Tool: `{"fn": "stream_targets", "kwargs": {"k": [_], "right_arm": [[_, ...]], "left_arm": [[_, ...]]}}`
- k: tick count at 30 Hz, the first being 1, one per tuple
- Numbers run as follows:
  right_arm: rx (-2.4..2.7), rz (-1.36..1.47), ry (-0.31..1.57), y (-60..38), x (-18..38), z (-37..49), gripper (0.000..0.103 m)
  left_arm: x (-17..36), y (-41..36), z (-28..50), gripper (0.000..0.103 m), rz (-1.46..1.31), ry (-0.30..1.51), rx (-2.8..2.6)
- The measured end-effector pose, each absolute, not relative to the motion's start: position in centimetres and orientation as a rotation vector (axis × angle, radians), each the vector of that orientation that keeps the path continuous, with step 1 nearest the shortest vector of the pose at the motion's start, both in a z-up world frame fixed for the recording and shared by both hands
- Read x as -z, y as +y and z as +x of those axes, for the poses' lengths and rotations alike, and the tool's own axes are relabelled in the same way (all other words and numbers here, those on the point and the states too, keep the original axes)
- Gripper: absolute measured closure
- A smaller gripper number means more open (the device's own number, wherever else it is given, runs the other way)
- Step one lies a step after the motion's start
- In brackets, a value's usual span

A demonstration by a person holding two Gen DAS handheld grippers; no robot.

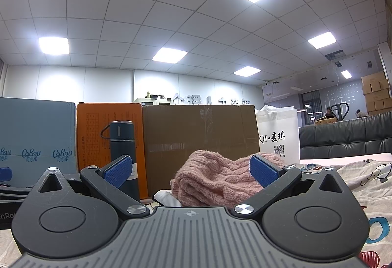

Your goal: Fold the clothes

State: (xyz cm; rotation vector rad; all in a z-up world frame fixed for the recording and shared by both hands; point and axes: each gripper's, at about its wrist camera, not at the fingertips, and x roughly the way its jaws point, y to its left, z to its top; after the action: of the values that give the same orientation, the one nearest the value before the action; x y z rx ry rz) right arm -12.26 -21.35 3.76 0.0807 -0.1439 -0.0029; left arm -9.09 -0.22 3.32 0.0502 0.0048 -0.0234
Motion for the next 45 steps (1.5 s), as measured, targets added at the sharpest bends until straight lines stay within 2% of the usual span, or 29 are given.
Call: {"fn": "stream_targets", "kwargs": {"k": [45], "right_arm": [[0.058, 0.062, -0.171, -21.13, -3.72, -12.87, 0.000]], "left_arm": [[-3.36, -0.23, -8.96, 0.000, 0.051, 0.003, 0.025]]}}
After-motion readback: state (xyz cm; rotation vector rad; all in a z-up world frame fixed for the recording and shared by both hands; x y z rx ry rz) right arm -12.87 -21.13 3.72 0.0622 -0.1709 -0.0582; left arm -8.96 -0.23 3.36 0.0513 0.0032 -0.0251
